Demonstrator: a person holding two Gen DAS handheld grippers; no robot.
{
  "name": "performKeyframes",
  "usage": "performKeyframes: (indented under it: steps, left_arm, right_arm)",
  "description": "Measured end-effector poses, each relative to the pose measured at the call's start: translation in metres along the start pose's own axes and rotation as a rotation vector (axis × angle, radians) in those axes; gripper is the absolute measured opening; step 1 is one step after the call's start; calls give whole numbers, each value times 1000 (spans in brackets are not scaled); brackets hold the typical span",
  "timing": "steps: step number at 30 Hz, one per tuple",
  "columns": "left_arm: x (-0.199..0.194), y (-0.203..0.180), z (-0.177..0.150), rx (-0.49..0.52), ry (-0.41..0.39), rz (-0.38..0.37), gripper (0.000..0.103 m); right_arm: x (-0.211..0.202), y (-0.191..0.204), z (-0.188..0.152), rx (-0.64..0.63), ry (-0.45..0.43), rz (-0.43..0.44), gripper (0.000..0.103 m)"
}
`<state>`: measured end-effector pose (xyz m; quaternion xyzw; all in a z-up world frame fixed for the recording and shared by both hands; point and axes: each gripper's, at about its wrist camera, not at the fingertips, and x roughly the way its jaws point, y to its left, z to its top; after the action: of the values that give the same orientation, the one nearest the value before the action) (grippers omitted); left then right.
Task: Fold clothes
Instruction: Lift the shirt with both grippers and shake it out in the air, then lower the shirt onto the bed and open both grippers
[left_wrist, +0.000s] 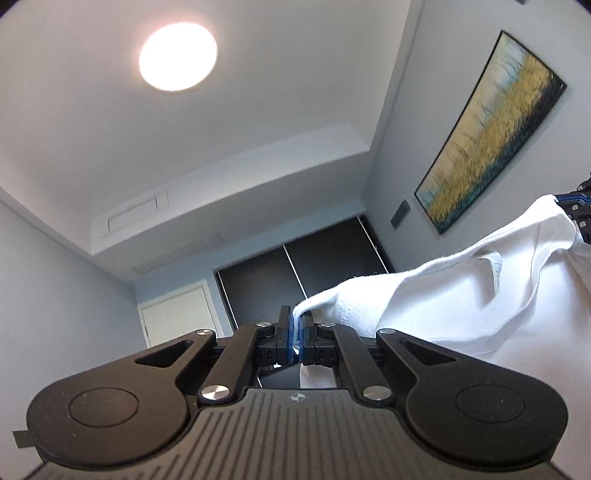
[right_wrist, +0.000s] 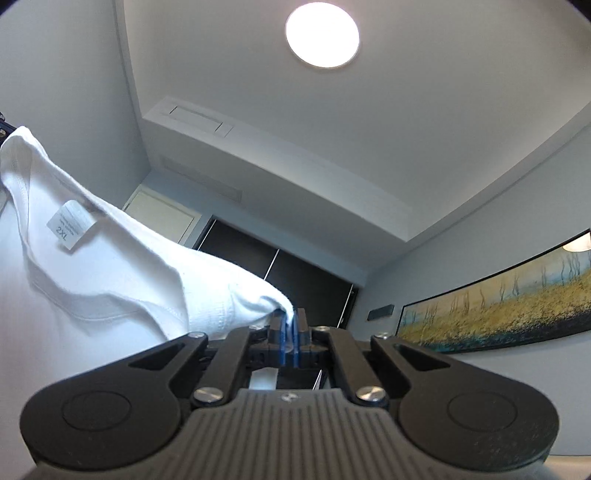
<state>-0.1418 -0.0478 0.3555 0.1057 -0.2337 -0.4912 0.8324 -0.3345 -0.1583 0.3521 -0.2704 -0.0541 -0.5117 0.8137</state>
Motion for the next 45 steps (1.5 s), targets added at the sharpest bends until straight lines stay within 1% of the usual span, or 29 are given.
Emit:
performKeyframes:
  steps: [3, 7, 11, 14, 16, 19, 22, 25, 28, 31, 34, 36, 39, 40, 41, 42, 43, 44, 45]
  left_arm:
    - [28, -8, -34, 19, 101, -9, 1]
    - [72, -25, -83, 46, 240, -40, 1]
    - [115, -40, -129, 49, 354, -71, 1]
    - [148, -54, -167, 51, 438, -104, 2]
    - [169, -65, -192, 55, 490, -129, 2]
    - [199, -81, -227, 57, 551, -158, 2]
    - [227, -94, -259, 60, 608, -182, 2]
    - [251, -106, -290, 62, 663, -199, 2]
    - [268, -116, -324, 54, 727, -220, 2]
    - [279, -126, -354, 55, 778, -246, 2]
    - [283, -135, -377, 69, 810, -274, 2]
    - [285, -139, -388, 72, 827, -287, 2]
    - [294, -147, -401, 73, 860, -307, 6]
    - [297, -151, -404, 72, 872, -318, 11]
    - [297, -152, -407, 72, 881, -326, 15]
    - [298, -154, -410, 76, 889, -335, 21]
    - [299, -157, -412, 79, 897, -343, 26]
    - [299, -159, -414, 86, 901, -348, 27]
    - [298, -160, -414, 97, 901, -348, 27]
  right_arm:
    - [32, 25, -31, -19, 82, 45, 4]
    - [73, 58, -71, -54, 189, 105, 4]
    - [112, 82, -110, -79, 298, 167, 4]
    - [132, 95, -150, -120, 381, 200, 4]
    - [156, 105, -173, -128, 444, 226, 4]
    - [189, 118, -208, -123, 545, 257, 4]
    - [219, 132, -253, -124, 610, 281, 4]
    - [238, 149, -291, -140, 659, 295, 5]
    - [247, 166, -330, -151, 710, 314, 5]
    - [255, 179, -363, -160, 760, 333, 5]
    - [263, 190, -391, -166, 811, 352, 5]
    - [270, 196, -408, -170, 843, 363, 5]
    - [287, 202, -429, -175, 885, 374, 6]
    - [292, 202, -434, -173, 900, 379, 7]
    - [295, 201, -435, -166, 915, 385, 13]
    - [298, 200, -436, -154, 930, 392, 18]
    - [300, 197, -434, -144, 940, 394, 30]
    - [299, 195, -430, -139, 943, 394, 34]
    - [299, 194, -428, -139, 943, 393, 34]
